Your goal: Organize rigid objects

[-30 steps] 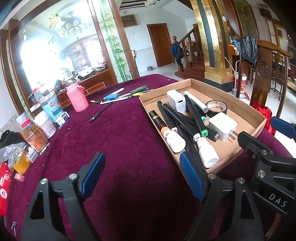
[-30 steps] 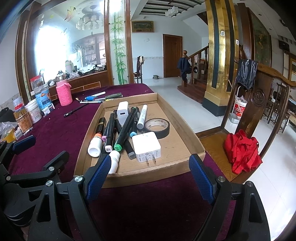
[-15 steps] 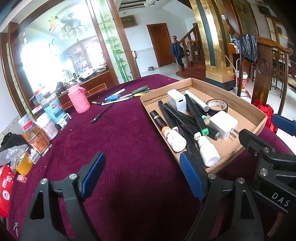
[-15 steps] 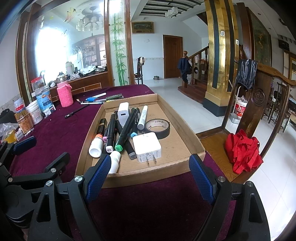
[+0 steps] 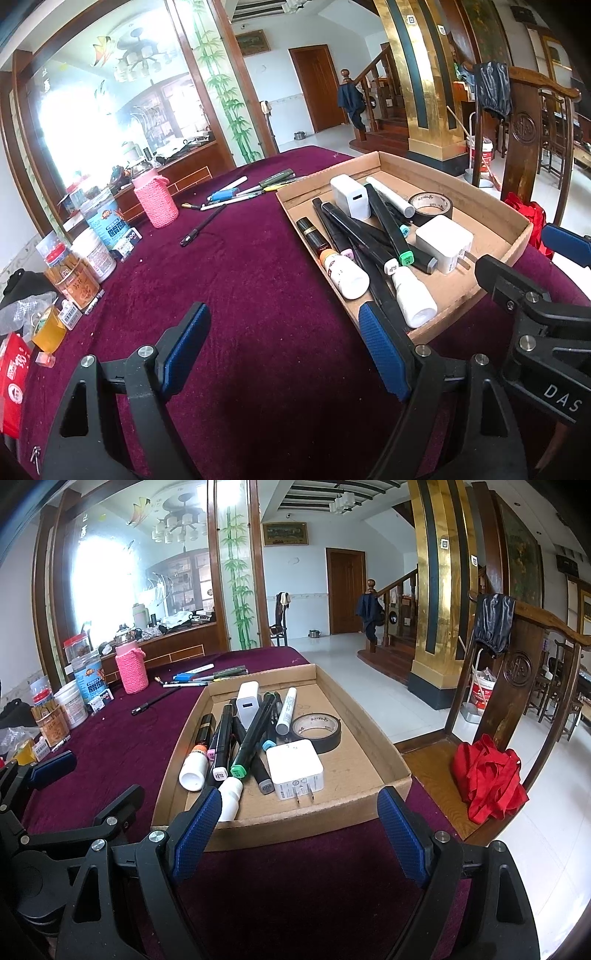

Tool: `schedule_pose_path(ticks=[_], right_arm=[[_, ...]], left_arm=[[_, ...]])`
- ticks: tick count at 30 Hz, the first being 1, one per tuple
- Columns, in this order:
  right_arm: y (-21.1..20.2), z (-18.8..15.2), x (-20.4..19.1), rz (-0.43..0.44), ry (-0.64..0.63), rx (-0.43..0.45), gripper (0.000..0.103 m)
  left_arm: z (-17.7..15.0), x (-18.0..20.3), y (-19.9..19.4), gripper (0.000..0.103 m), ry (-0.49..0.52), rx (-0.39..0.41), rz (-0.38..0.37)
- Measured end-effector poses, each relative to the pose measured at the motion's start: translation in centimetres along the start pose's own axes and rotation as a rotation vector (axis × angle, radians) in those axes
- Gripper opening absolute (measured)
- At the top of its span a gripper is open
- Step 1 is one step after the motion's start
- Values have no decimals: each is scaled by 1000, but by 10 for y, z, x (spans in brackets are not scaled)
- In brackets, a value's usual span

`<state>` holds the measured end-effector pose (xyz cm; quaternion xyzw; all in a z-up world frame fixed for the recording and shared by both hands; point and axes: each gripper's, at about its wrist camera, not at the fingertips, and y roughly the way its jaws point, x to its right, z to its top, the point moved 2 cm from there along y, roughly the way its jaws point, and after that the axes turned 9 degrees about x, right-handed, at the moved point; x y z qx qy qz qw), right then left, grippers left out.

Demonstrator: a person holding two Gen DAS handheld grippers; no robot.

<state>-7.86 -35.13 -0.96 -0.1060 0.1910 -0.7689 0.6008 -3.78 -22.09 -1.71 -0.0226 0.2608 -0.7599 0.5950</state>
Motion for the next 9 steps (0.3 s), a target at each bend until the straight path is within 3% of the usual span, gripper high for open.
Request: schedule_pose_path(ticks=[9], right_arm=[[0, 0, 0, 0, 2, -1, 82]], left_arm=[[0, -2, -4, 82, -2, 15, 16]])
